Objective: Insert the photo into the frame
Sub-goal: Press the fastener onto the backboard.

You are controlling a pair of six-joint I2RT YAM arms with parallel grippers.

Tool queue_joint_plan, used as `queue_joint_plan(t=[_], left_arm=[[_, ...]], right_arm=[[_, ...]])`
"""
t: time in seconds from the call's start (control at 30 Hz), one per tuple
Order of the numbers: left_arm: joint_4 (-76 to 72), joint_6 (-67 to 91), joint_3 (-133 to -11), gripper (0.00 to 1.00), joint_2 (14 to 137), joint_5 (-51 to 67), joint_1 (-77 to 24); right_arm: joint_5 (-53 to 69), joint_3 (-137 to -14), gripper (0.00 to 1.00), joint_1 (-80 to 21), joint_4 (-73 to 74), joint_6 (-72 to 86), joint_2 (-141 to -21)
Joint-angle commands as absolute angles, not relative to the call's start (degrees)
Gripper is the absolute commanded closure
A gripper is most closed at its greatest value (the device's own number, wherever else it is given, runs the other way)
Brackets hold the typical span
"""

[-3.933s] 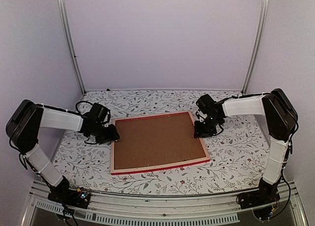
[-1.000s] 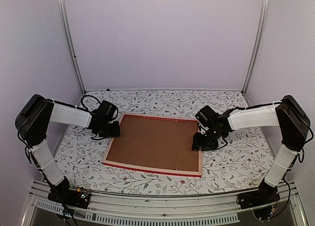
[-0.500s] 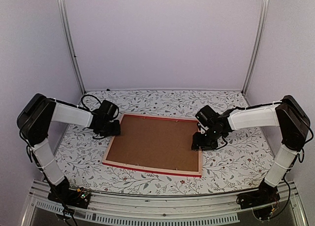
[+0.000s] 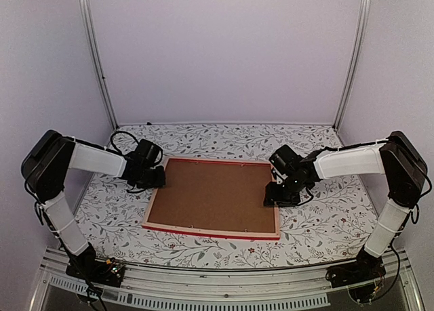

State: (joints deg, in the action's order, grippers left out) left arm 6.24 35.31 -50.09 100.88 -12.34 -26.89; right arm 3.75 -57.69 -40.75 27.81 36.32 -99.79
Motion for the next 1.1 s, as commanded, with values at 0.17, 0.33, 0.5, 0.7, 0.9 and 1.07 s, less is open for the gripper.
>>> queue_joint_plan(t=[0.17, 0.33, 0.5, 0.7, 0.9, 1.07], left_arm=[[11.95, 35.18, -50.28, 0.79, 98.98, -12.54, -26.76], [11.89, 35.64, -50.71, 0.56, 97.26, -10.3, -26.48], [12.34, 35.37, -50.68, 0.5, 97.61, -10.23, -26.47], [11.93, 35.4, -49.5, 0.56, 98.92, -10.57, -26.6], [11.39, 35.16, -49.27, 0.69, 100.33, -10.51, -26.68], [11.39, 35.06, -48.68, 0.78, 100.38, -11.32, -26.73]], right_arm=[[4.22, -58.92, 0.44, -40.78, 27.5, 35.77, -101.16], [3.96, -59.52, 0.43, -40.78, 27.68, 35.62, -101.37], [3.96, -59.85, 0.43, -40.78, 27.66, 35.59, -101.95], [3.87, -59.42, 0.43, -40.78, 27.51, 35.58, -101.79], [4.04, -59.33, 0.43, -40.78, 27.42, 35.68, -101.87], [4.03, -59.32, 0.43, -40.78, 27.42, 35.68, -101.86]])
